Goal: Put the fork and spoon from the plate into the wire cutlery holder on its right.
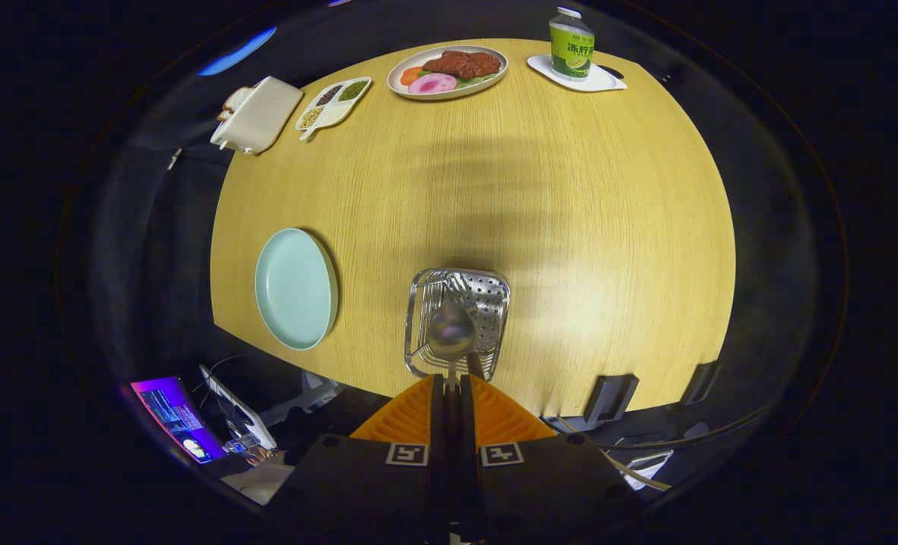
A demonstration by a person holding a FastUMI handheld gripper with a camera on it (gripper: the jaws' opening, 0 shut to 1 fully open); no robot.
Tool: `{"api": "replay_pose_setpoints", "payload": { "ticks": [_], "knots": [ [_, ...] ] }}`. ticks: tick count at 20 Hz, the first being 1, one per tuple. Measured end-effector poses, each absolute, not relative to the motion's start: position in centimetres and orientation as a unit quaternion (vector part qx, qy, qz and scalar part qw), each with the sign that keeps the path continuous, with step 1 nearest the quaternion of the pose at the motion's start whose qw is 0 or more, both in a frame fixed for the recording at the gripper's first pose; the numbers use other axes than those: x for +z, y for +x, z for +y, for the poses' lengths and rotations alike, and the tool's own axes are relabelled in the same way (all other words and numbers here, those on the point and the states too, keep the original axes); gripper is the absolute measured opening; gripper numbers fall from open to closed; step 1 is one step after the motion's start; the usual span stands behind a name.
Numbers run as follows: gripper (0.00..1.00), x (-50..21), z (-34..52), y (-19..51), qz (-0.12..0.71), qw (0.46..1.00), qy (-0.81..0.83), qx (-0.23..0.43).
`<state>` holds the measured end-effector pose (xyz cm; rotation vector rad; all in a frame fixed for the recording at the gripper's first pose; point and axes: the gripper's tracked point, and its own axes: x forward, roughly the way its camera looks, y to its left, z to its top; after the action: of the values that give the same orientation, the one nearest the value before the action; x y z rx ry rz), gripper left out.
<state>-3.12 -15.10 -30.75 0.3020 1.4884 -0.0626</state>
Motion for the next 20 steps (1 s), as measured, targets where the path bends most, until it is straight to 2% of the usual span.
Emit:
{"api": "replay_pose_setpoints", "payload": {
  "ticks": [9,11,12,13,14,17,18,20],
  "knots": [
    [0.11,-32.5,-15.9,-1.3,0.673,0.724,0.146,-0.038],
    [0.19,-32.4,-15.8,-0.9,0.668,0.728,0.152,-0.038],
    [0.32,-32.3,-15.9,-1.0,0.666,0.729,0.154,-0.040],
    [0.37,-32.2,-16.0,-1.0,0.663,0.731,0.157,-0.040],
    [0.57,-31.9,-16.1,-1.0,0.659,0.734,0.161,-0.041],
    [0.85,-30.8,-16.3,-0.9,0.641,0.744,0.181,-0.051],
    [1.00,-29.8,-16.3,-0.9,0.634,0.747,0.192,-0.051],
    [0.99,-28.2,-17.1,-0.3,0.612,0.764,0.197,-0.059]
  ]
}}
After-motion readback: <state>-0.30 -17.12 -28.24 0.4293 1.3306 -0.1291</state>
